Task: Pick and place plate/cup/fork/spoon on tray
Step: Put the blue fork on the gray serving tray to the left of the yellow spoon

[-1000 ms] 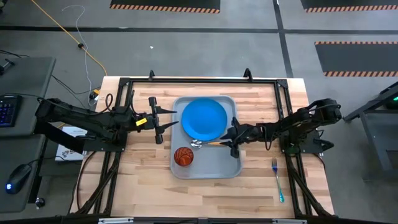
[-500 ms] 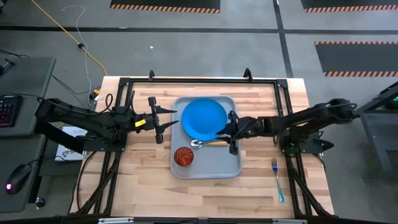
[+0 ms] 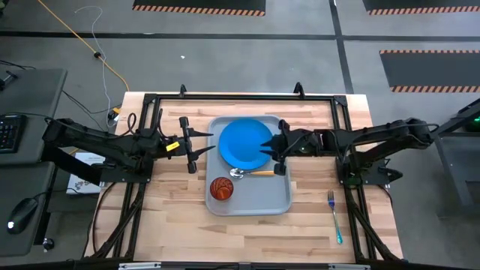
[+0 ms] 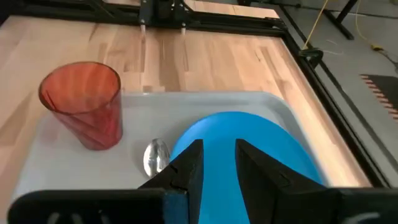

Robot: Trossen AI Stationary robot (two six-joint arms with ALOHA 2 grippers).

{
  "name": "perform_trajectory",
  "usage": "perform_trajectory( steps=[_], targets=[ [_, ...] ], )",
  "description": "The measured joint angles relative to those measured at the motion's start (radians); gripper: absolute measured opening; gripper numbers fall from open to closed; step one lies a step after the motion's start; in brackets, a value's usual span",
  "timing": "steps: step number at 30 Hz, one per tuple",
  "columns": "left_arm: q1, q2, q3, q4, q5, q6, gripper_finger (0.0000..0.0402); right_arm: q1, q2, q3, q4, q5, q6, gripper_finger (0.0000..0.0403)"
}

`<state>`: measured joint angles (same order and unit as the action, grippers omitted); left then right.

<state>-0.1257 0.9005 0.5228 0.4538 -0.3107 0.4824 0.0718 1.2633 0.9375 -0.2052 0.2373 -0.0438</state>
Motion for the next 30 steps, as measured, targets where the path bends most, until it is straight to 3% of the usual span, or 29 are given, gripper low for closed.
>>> perform_trajectory(
  steps=[30],
  targets=[
    [0.0, 0.0, 0.0, -0.002, 0.0, 0.0, 0.0168, 0.0, 0.001, -0.003, -0.001, 0.003, -0.055, 0.0083]
  ],
)
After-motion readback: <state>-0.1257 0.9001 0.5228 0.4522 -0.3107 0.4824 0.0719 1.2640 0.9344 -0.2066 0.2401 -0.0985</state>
